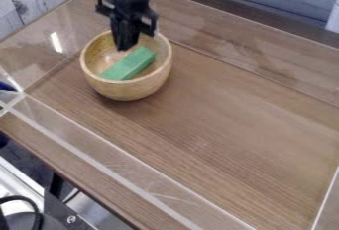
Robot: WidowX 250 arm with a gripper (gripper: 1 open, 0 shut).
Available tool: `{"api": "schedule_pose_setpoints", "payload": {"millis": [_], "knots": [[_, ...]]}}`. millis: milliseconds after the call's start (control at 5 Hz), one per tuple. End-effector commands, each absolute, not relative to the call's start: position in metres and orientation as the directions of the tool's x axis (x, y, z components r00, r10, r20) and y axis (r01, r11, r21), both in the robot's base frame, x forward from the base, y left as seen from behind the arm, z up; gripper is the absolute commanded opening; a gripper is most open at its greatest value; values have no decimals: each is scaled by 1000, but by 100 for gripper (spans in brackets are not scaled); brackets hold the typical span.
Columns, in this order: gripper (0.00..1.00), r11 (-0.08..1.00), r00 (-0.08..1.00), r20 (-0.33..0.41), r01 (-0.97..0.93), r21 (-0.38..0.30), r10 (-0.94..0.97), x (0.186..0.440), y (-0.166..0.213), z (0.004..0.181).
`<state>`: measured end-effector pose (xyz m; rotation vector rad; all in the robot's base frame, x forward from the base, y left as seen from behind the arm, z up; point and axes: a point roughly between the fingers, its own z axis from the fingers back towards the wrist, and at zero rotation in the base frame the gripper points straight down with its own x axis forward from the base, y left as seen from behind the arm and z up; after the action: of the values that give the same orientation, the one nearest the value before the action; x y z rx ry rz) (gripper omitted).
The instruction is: Put the green block in the brown bowl
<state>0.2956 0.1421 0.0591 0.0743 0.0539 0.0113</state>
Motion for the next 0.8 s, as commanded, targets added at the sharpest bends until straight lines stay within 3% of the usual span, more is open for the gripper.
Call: {"api": "schedule_pose_setpoints", "payload": {"millis": [0,600], "knots": [[0,995,999,-27,-20,99,22,302,152,60],[0,995,998,-60,-24,95,30,303,154,42]]}}
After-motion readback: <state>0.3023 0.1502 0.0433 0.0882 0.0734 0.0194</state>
